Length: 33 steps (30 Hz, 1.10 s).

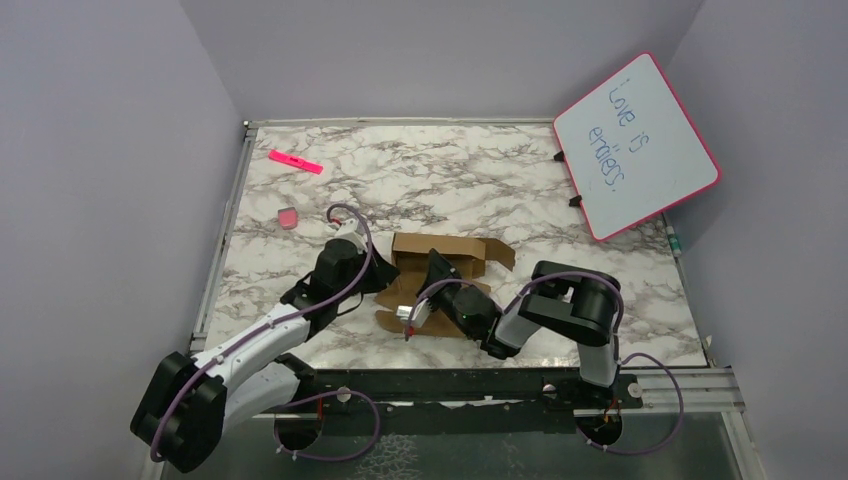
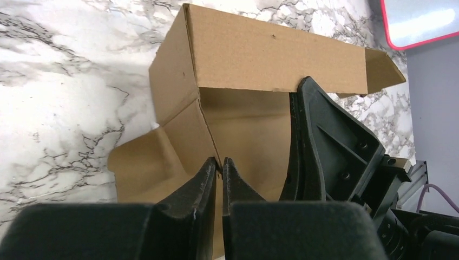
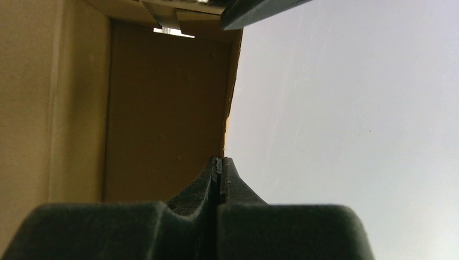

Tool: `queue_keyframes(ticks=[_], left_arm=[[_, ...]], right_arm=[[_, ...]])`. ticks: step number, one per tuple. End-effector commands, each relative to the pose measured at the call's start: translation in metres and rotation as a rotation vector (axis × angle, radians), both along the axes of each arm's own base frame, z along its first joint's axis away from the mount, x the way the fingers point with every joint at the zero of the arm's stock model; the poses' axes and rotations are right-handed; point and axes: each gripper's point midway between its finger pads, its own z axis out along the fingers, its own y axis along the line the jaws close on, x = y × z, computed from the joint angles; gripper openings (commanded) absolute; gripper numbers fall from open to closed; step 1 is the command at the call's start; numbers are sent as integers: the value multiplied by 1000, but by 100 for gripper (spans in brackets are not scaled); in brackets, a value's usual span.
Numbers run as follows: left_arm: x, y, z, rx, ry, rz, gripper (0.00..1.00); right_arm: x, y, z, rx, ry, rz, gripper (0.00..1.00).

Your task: Fold the paper box

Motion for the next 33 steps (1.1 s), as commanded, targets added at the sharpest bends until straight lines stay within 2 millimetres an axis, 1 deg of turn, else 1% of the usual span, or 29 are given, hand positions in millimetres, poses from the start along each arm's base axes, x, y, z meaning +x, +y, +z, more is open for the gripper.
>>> queue_keyframes(ticks=[1,4,7,12,13,15,17,19,23,25,27,28,31,33], left_arm=[[-1,-14,-2,-51,-16,-24,9],[0,-12,-10,-28,-23,-28,11],[4,-7,-14,16,-36,-11,14],[7,-3,-3,44,-68,-8,26],[8,-1,0,54,-74,-2,29],[9,3,8,73,-91,7,36],[10,9,16,91,-109,27,40],[12,15,31,95,-143,55,44],[12,29,59,109,-193,106,48],[14,41,68,142,-208,153,48],[18,56,67,200,-194,223,48],[19,62,61,233,-173,251,48],[26,65,46,281,-157,265,50],[30,63,30,284,-151,271,51]], right_arm=[[-4,4,5,24,-53,18,1],[-5,2,0,10,-54,17,1],[-6,2,-1,10,-61,20,1],[-6,1,0,11,-67,20,1],[-7,1,0,9,-67,19,1],[-7,1,0,9,-69,19,1],[-7,1,2,11,-72,20,1],[-7,1,2,11,-72,21,1],[-7,1,3,11,-70,22,1],[-7,1,2,11,-67,23,1],[-7,1,2,12,-66,24,1],[-7,2,2,11,-66,25,1],[-7,3,2,16,-65,25,1],[-7,4,2,15,-66,28,1]])
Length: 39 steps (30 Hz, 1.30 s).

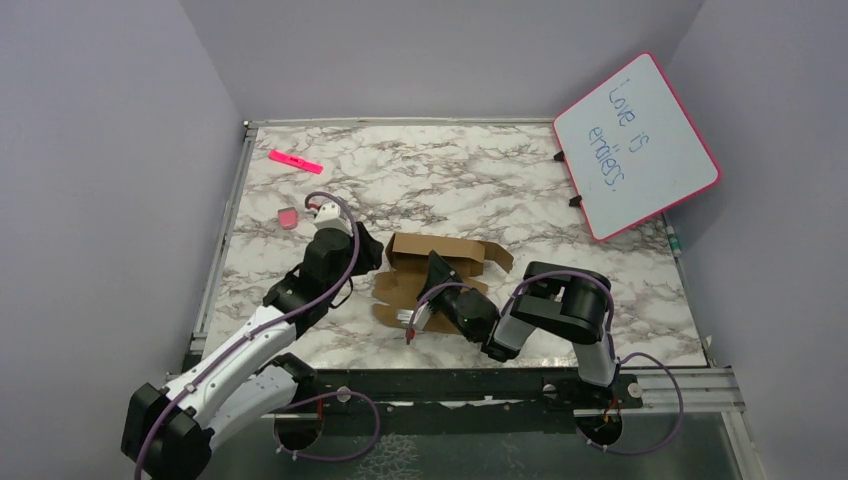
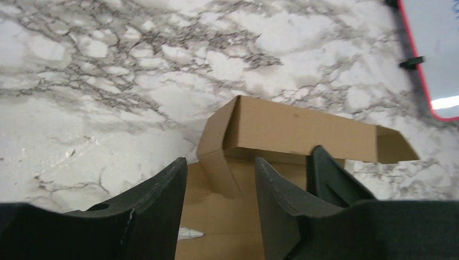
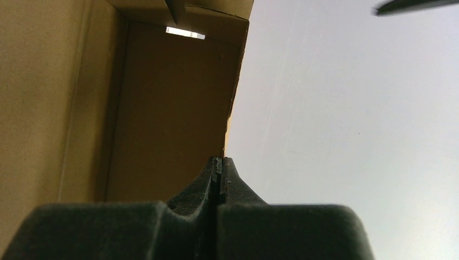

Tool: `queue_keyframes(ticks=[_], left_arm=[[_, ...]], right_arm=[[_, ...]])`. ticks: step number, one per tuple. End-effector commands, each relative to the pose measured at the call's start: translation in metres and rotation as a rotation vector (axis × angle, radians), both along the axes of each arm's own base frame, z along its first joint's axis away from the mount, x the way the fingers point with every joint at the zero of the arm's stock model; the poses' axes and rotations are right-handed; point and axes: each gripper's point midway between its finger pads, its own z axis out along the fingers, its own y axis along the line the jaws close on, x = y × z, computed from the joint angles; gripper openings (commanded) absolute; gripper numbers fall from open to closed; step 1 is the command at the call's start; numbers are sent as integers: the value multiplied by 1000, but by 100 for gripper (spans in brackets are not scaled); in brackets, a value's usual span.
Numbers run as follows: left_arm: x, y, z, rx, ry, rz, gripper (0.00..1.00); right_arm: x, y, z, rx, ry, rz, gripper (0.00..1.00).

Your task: Fold the paper box

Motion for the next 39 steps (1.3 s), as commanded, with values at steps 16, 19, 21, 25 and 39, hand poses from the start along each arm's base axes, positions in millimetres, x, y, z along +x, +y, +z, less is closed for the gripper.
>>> queue_keyframes(ticks=[16,19,21,25,39], left_arm=[[21,19,-70,144,-99,13,76],[23,16,-73,162,-107,-15,79],[23,11,-74,165,-118,-45,80],[26,6,-78,184,-125,-79,80],[31,-20,-82,172,-190,-220,72]], right_arm=[[-5,5,9,48,2,27,1],[-5,6,10,49,3,31,1],[-5,7,11,51,5,34,1],[-5,7,12,55,9,37,1],[-6,9,12,57,39,46,1]])
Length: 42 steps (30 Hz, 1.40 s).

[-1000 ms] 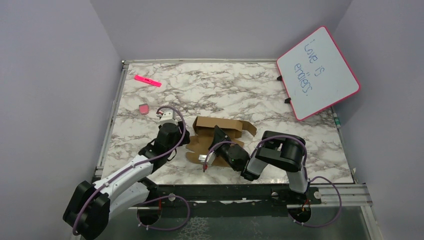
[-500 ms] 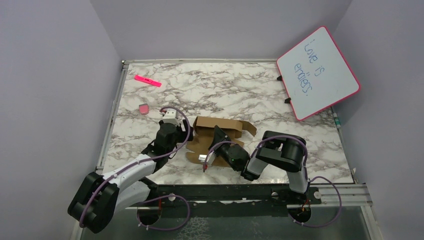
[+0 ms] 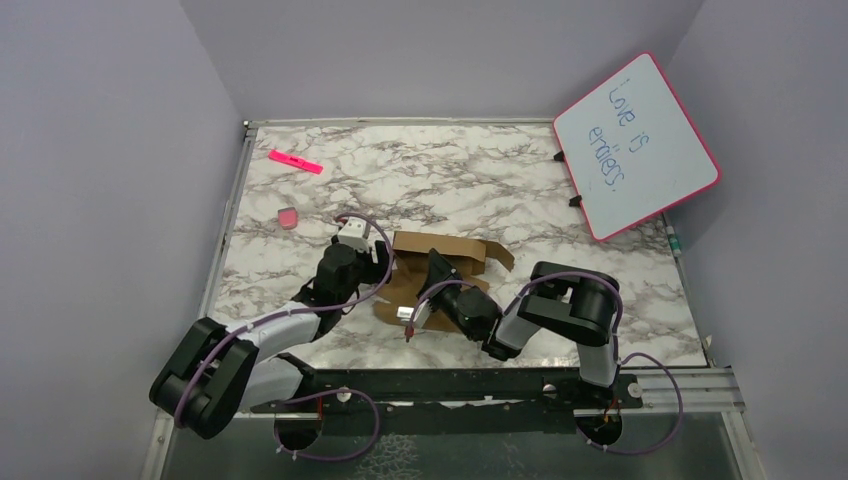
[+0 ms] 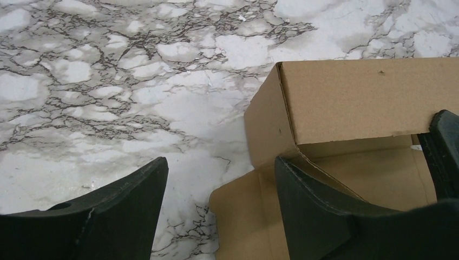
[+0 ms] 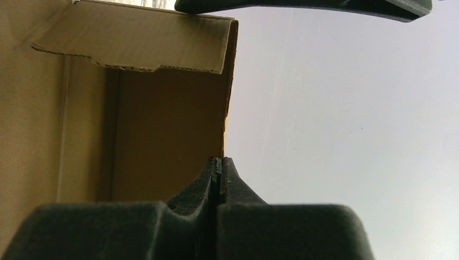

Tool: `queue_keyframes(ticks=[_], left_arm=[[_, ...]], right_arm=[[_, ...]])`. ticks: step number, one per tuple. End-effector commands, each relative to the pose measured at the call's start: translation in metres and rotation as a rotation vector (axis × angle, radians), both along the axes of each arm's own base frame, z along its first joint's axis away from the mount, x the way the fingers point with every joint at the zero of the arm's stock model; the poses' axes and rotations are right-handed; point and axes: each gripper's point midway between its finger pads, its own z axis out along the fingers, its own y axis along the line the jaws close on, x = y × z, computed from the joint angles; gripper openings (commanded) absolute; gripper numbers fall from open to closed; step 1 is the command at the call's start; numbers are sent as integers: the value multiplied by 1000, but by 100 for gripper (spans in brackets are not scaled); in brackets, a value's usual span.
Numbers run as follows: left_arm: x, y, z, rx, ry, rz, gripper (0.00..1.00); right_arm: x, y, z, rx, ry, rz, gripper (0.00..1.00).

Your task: Fold the paper box

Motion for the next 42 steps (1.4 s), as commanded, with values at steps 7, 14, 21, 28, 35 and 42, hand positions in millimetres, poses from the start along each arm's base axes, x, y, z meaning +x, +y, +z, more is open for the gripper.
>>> queue_keyframes(ticks=[7,14,21,28,35,42], left_arm=[[6,-23,10,-65,-68,-95,66],[0,-30,9,-104,-73,-142,63],[7,-30,6,-94,-72,-122,60],[22,-31,-2,-102,-61,-70,53],[35,-30,3,-156,-103,-3,47],[47,-27,13,-219,-163,74,42]], right_arm=[[-6,8,-4,6,29,40,1],[-5,7,-4,5,32,35,1],[-5,8,-6,5,39,36,1],[-6,7,-6,8,45,35,1],[-6,5,-10,-2,72,30,1],[-6,6,-12,-4,86,30,1]])
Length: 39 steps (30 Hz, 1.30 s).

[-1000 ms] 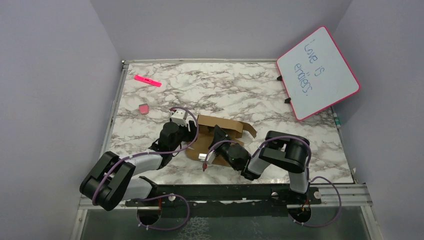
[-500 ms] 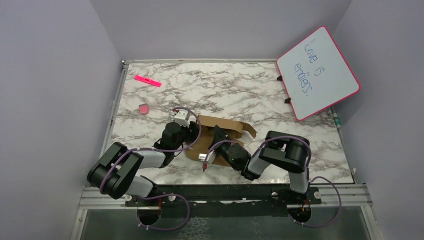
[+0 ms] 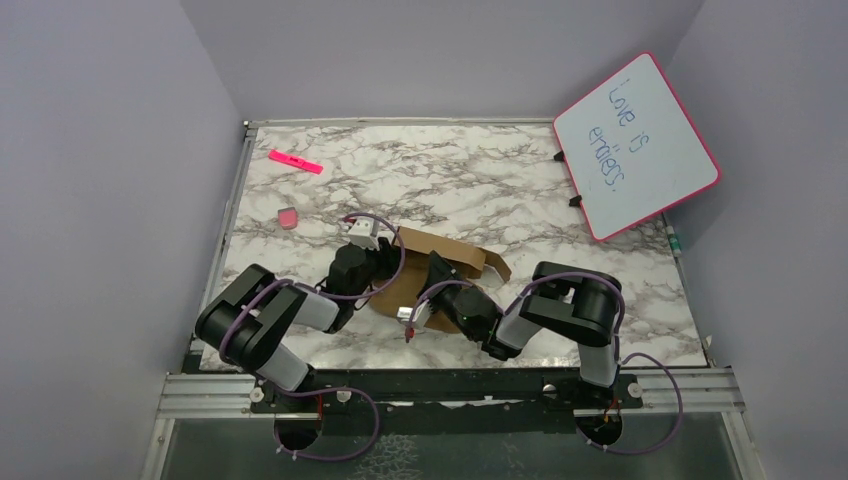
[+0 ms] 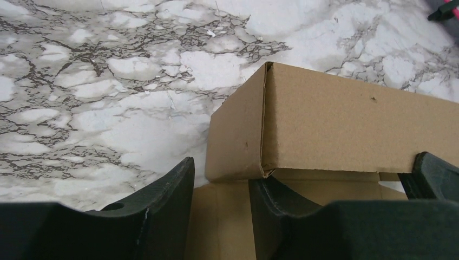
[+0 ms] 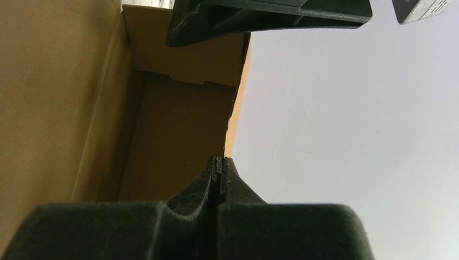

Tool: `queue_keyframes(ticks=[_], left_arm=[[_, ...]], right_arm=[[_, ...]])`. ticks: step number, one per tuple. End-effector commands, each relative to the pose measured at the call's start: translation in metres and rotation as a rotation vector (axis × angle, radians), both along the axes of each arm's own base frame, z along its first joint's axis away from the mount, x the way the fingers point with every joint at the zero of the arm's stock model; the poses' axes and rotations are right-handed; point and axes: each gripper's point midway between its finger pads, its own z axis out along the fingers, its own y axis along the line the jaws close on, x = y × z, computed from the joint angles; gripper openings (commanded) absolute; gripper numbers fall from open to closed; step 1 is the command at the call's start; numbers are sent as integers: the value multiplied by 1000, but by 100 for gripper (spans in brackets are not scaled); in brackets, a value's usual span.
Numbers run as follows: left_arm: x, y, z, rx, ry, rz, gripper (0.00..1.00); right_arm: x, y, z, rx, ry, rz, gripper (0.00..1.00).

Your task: Fold the paper box

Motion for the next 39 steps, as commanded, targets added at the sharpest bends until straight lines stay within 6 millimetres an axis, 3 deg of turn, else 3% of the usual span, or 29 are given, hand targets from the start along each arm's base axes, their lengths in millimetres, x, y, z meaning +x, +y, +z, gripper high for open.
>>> queue_keyframes(ticks=[1,9,20,25,30,36,39], left_arm=[[24,3,33,-105,-126,112,42],[32,4,33,-186,-159,191,42],[42,-4,58,-302,-291,201,41],[41,-2,67,-361,-343,220,31],[39,-5,64,-341,-339,221,20],[35,-4,61,-320,-319,213,0],[31,-4,59,-309,-309,198,0]], right_arm=[[-6,7,-2,4,39,33,1],[-7,7,-11,2,122,26,1],[-7,10,-19,-3,188,23,1],[-7,12,-23,3,224,15,1],[-5,12,-12,51,235,-4,1],[-4,12,7,132,270,-19,14],[-3,10,15,155,285,-34,21]])
